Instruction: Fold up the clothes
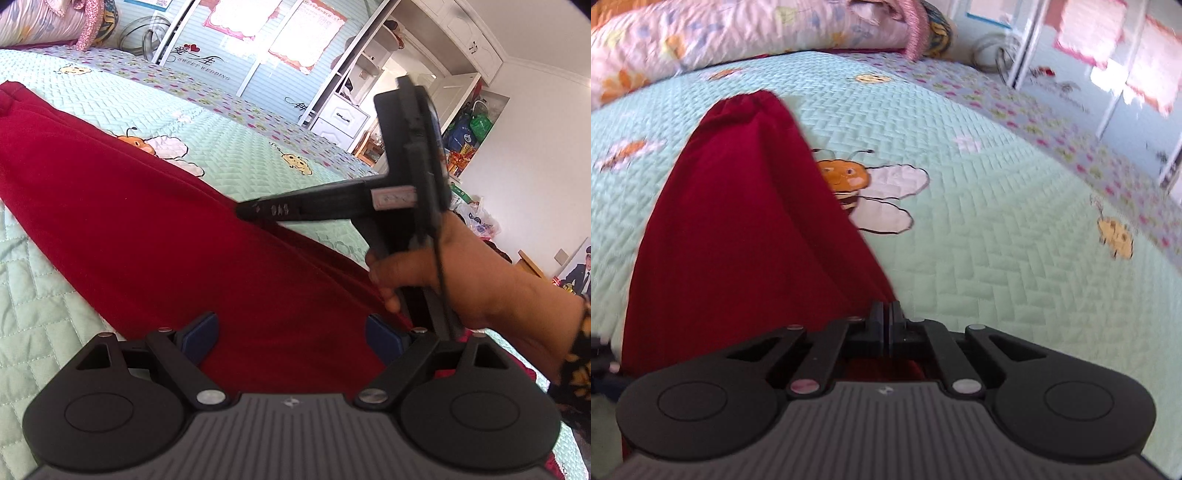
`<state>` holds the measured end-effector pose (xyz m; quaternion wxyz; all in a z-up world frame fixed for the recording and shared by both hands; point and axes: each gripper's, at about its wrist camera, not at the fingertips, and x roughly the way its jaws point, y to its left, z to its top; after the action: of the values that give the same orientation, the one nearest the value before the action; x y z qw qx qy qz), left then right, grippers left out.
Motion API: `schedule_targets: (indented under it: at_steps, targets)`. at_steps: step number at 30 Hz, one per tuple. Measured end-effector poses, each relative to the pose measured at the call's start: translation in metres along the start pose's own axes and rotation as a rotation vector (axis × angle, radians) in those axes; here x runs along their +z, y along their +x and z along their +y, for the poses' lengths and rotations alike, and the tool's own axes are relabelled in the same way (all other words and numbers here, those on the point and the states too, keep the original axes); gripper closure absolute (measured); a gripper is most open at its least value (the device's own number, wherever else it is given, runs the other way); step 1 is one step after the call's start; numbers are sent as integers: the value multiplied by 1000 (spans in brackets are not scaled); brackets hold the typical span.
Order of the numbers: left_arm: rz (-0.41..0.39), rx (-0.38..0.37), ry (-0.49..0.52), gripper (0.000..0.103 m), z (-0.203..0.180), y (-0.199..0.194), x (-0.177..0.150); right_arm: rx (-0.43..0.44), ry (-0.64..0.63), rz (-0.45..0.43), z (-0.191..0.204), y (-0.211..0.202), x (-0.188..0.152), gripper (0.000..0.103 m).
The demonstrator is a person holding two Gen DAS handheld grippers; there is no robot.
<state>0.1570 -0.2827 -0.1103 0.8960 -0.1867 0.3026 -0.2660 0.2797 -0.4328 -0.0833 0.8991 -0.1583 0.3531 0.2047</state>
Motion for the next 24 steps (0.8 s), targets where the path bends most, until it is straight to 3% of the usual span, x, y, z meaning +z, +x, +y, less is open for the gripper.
schedule_targets:
  at_steps: [5, 8, 10, 12, 13, 14, 17, 20, 22, 24]
  targets:
    - [-1, -4, -7, 14, 1, -1, -2, -103, 70, 14, -22, 13, 2, 103]
    - [-7, -4, -16, 14, 1, -2, -2, -65, 113, -30, -21, 0, 4, 102]
    - [-28, -1, -40, 14, 2, -7, -1, -2, 147, -74, -15, -14, 8, 93]
    - [-81, 19, -77, 14, 5, -18, 1, 79, 112, -85, -2, -22, 14, 59]
    - [-126, 37, -85, 14, 5, -25, 2, 75, 63, -79, 6, -22, 15, 53]
    - [-186, 61, -84, 14, 5, -35, 2, 63, 8, -72, 15, -20, 16, 53]
    - [-320, 146, -184, 14, 22, -58, 2, -18, -38, 66, 9, 11, 12, 77]
    - [-445, 233, -304, 14, 41, -79, 1, -100, 102, 29, -12, 16, 13, 74]
    - [-528, 291, -383, 14, 54, -93, 0, -150, 109, 17, -4, 11, 16, 74]
    - [-554, 337, -504, 14, 74, -103, -2, -97, 146, -51, 5, -6, 19, 74]
